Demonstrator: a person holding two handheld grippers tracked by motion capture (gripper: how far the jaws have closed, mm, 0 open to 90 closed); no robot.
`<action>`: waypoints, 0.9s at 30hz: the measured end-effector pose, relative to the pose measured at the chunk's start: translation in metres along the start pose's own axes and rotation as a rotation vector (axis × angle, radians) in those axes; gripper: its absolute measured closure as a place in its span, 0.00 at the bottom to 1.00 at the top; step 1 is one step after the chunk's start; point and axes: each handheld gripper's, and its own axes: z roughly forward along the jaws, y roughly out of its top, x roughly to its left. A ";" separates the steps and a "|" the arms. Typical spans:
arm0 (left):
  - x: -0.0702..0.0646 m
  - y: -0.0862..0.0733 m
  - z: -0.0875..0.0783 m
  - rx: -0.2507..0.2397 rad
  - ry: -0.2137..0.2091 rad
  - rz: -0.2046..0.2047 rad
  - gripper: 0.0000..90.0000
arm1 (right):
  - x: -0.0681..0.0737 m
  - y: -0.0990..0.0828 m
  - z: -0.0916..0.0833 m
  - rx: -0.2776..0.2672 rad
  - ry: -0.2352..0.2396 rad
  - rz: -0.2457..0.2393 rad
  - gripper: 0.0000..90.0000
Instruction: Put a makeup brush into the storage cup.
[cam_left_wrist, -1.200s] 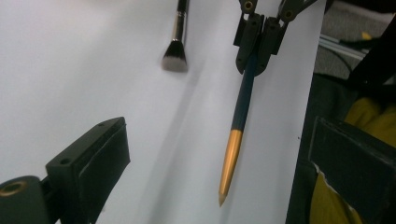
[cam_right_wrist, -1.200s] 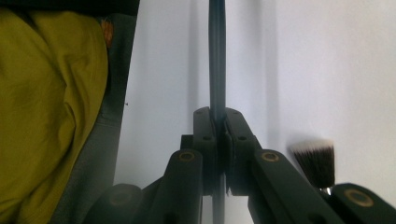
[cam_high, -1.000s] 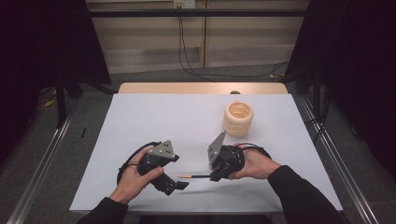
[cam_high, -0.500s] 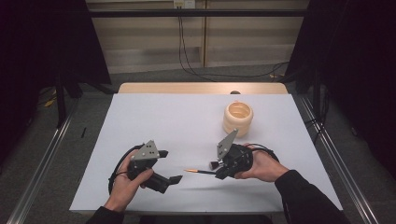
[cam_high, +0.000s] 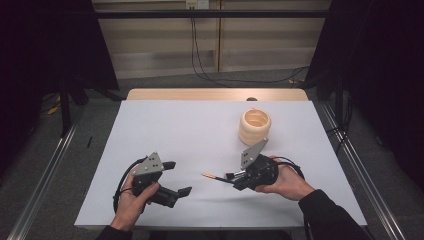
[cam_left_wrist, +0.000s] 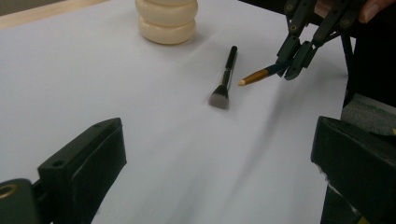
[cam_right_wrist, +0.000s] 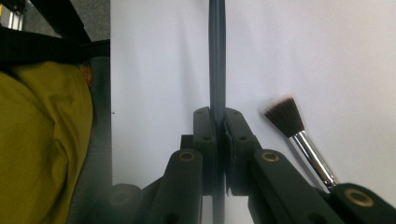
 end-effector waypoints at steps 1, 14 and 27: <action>0.000 0.000 0.000 -0.003 0.000 -0.003 0.03 | 0.000 -0.001 0.000 -0.016 0.000 0.007 0.94; -0.003 0.002 -0.003 -0.041 0.003 -0.010 0.03 | 0.006 -0.016 -0.004 -0.173 -0.064 0.092 0.94; -0.006 0.005 -0.005 -0.063 -0.006 -0.008 0.03 | 0.009 -0.018 -0.002 -0.308 -0.099 0.126 0.94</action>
